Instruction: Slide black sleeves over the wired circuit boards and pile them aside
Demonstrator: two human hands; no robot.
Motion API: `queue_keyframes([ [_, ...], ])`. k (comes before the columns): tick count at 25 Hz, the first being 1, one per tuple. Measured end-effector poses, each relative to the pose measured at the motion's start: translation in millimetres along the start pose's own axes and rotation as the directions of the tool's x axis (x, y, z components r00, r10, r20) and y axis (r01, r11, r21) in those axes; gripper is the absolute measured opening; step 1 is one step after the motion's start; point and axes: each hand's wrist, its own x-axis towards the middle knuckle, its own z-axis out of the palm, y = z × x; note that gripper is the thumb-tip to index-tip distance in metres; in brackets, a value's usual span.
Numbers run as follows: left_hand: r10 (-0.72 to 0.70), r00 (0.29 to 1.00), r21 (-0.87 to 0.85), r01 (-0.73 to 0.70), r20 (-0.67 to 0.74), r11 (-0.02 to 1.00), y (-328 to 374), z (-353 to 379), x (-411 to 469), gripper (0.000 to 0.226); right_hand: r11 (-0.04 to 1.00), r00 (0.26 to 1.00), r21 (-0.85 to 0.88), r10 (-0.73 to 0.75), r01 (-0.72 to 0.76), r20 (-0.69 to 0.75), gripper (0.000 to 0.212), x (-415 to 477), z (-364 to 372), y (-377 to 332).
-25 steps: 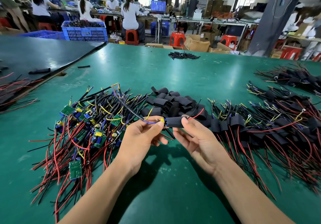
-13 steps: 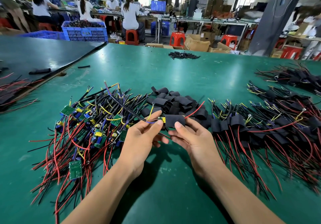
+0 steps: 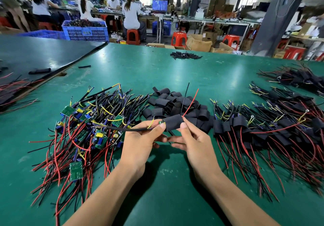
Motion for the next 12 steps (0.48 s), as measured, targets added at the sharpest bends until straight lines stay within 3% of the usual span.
queue_keyframes([
  [5,-0.031,0.999,-0.021,0.031,-0.005,0.999,2.0,1.5,-1.0,0.011,1.0,0.999,-0.008,0.004,-0.004,0.054,0.027,-1.8,1.5,-3.9],
  [12,-0.05,0.997,-0.034,0.049,-0.053,0.998,2.0,2.0,1.0,0.008,0.978,0.976,0.103,0.166,-0.181,0.138,0.029,0.7,-0.6,-6.7],
])
